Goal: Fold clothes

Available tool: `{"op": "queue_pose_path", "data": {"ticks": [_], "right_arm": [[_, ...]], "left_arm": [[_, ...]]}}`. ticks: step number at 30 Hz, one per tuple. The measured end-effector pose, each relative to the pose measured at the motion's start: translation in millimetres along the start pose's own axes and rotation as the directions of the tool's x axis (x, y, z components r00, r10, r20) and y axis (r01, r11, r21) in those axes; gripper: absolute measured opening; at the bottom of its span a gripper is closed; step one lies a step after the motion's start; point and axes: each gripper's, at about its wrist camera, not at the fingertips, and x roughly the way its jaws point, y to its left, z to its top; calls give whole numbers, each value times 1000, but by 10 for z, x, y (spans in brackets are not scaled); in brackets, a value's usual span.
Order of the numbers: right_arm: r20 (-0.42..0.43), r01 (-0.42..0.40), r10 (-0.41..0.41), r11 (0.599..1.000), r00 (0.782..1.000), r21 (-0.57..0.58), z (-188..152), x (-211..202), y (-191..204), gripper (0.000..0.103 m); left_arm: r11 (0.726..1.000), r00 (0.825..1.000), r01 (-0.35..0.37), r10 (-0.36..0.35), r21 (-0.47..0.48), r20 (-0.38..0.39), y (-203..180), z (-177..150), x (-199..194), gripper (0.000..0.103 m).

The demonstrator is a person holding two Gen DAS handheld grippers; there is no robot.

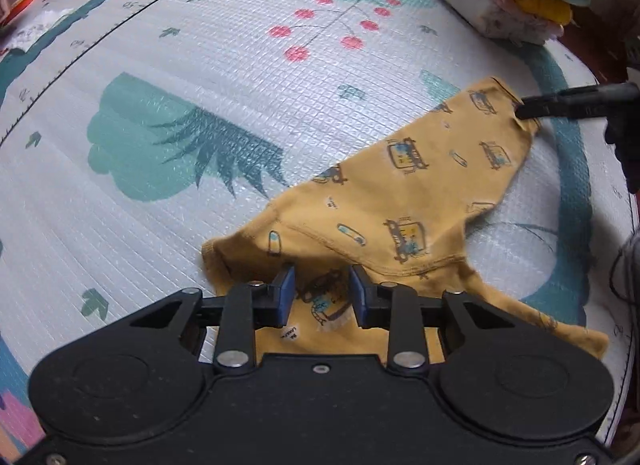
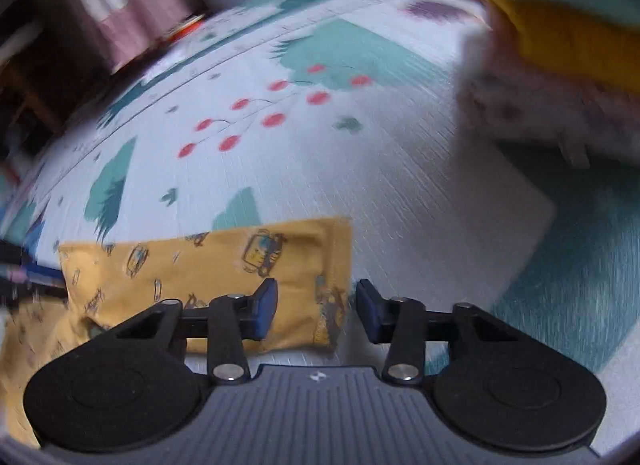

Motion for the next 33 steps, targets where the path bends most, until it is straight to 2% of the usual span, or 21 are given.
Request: {"op": "queue_pose_path", "data": {"ticks": [1,6,8,13,14,16,18,20,22,23,27,30,33], "right_arm": [[-7,0,-1,1000,1000,-23,-21,-11,18,11],[-18,10,-10,1000,1000,16,-252,-290,-88,10],[-26,-8,10,999,1000,48,-318,-329,-119,11],[-19,5,-4,999,1000,35,-313,-319,-64,16],[-14,13,-13,1000,1000,24,-300,-314,-49,16],[-16,26,-26,1000,1000,-7,-280,-291,-25,16],[-11,48,-48,998,999,-30,-273,-307,-10,16],[14,68,-68,997,998,-47,-271,-365,7,20],[42,99,-96,992,994,-76,-268,-426,47,38],[56,112,-107,989,993,-92,-265,-453,72,39],[93,118,-104,981,990,-157,-231,-505,233,40],[74,63,-49,977,996,-204,-224,-481,400,42],[37,-7,16,972,999,-235,-273,-482,576,51]], "left_arm": [[1000,1000,6,-6,-20,9,28,-4,5,29],[998,999,11,-9,-66,35,134,-10,20,29],[998,999,14,-11,-69,39,138,9,21,29],[996,994,9,0,-84,111,102,138,-55,29],[996,994,5,5,-86,110,89,165,-36,29],[997,998,-42,44,-62,36,47,190,106,29],[997,999,-34,37,-67,38,52,221,77,29],[997,998,-16,21,-80,62,90,238,-22,29],[996,996,-14,21,-84,83,183,203,-193,29],[996,996,-25,31,-80,79,244,169,-286,29],[991,994,-98,103,-90,48,555,-184,-742,29],[981,985,-172,174,-93,9,791,-635,-1092,29],[955,969,-246,240,-164,-58,1017,-1148,-1352,29]]}}
